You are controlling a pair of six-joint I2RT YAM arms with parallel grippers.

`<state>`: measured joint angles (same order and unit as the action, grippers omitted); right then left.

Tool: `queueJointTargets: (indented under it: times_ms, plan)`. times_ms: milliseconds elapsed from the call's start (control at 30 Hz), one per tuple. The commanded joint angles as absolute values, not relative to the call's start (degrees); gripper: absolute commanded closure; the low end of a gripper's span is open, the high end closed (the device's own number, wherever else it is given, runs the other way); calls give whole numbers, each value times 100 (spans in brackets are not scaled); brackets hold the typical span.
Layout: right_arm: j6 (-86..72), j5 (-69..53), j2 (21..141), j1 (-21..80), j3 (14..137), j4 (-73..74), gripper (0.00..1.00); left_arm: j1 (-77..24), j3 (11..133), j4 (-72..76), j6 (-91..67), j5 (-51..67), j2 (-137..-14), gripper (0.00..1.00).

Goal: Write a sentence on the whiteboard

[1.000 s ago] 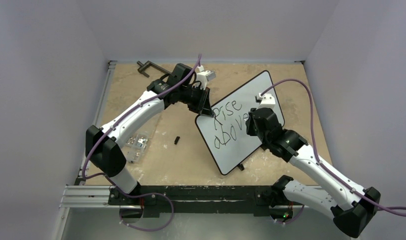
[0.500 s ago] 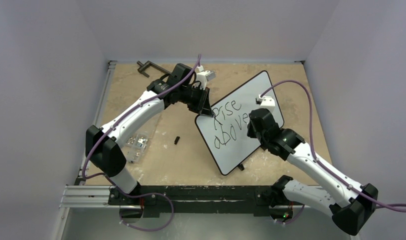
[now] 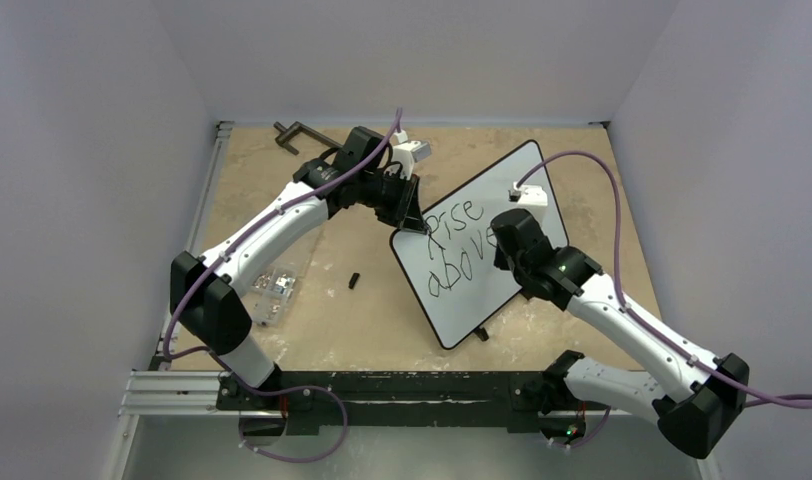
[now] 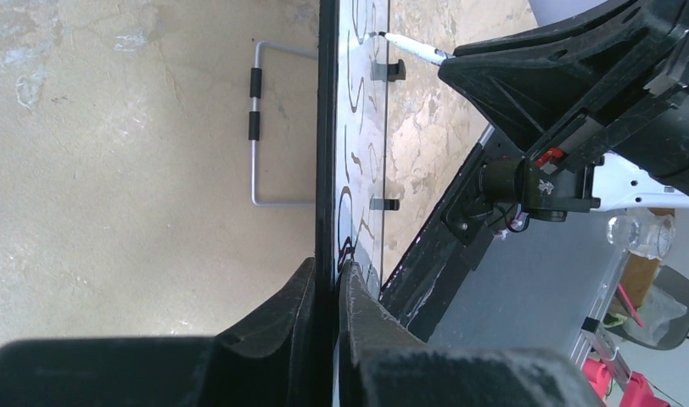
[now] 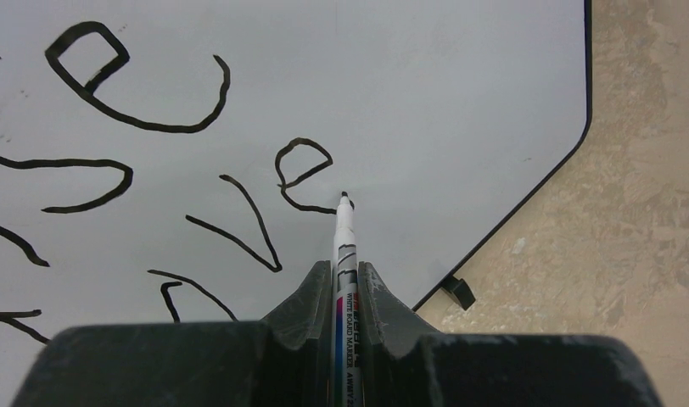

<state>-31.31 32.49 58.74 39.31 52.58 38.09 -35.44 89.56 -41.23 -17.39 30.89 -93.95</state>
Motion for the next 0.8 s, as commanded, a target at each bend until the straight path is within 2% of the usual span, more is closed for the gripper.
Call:
queueJointTargets:
  times_ms: [0,467,767]
  plan:
    - [-3044,3555,5656,3929,5668,3762,100,-3516,9035,-3954,-1347,2506,-9125,100]
    - [-2948,3534,4805,3928,5704,3816,100,-3534,8932,-4286,-1223,2112,-8589,100]
    - [-2823,3485,4729,3921,5543,3633,100,-3536,8478,-4318,-1189,2106,-8225,100]
